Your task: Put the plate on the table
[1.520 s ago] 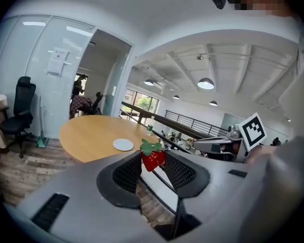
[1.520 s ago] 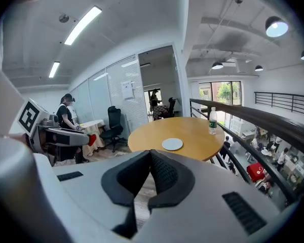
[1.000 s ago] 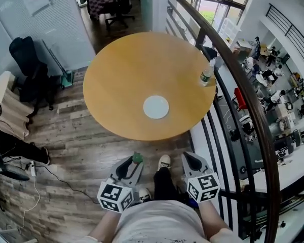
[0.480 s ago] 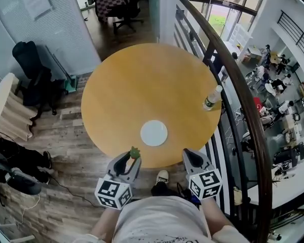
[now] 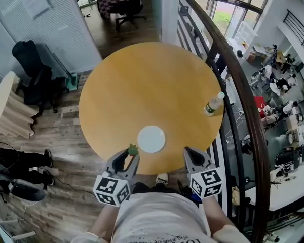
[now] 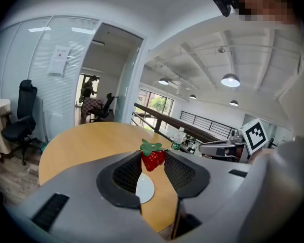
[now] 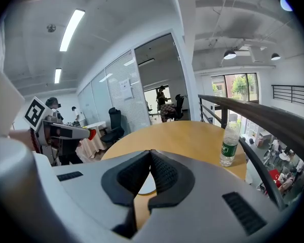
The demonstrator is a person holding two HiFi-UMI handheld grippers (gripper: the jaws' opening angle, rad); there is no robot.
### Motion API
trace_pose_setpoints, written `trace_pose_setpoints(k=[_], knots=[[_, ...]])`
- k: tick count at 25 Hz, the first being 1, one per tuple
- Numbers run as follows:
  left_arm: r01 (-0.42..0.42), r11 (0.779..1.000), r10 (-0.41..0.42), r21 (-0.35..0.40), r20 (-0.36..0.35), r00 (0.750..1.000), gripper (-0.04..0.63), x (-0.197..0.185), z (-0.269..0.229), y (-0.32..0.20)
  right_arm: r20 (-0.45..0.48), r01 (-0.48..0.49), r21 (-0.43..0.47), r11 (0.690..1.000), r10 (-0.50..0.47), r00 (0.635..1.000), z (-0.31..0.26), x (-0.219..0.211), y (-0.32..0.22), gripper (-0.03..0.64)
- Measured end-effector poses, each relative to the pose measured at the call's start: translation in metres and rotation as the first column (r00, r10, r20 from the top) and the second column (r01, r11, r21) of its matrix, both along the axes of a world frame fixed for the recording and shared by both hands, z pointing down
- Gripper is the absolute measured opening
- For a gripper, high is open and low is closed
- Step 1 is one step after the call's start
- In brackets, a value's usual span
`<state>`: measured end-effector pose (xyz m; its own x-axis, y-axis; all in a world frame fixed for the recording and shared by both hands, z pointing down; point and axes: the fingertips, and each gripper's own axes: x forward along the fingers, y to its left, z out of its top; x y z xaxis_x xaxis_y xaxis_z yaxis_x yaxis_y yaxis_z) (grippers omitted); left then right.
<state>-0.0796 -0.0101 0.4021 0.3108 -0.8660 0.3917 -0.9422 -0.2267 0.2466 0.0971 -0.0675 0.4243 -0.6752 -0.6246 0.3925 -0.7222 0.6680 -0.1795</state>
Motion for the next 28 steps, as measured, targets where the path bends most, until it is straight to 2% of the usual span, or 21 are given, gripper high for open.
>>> trace_pose_setpoints(k=[11,19,28], knots=[[-0.063,0.997,0.064,-0.040,0.017,0.998,0.155,-0.016,0.005,-0.030,-0.020,-0.038,0.001,0.999,0.038,0.999,-0.007,-0.014,-0.023,0.020],[-0.154,0.985,0.158,-0.084,0.048,0.986,0.155,-0.026,0.017,-0.049,-0.061,-0.075,-0.031,0.997,0.073,0.995,0.000,-0.034,-0.028,0.020],[-0.209,0.972,0.216,-0.110,0.056,0.975,0.153,-0.037,0.040,-0.066,-0.087,-0.109,-0.055,0.993,0.104,0.991,0.023,-0.049,-0.032,0.020]])
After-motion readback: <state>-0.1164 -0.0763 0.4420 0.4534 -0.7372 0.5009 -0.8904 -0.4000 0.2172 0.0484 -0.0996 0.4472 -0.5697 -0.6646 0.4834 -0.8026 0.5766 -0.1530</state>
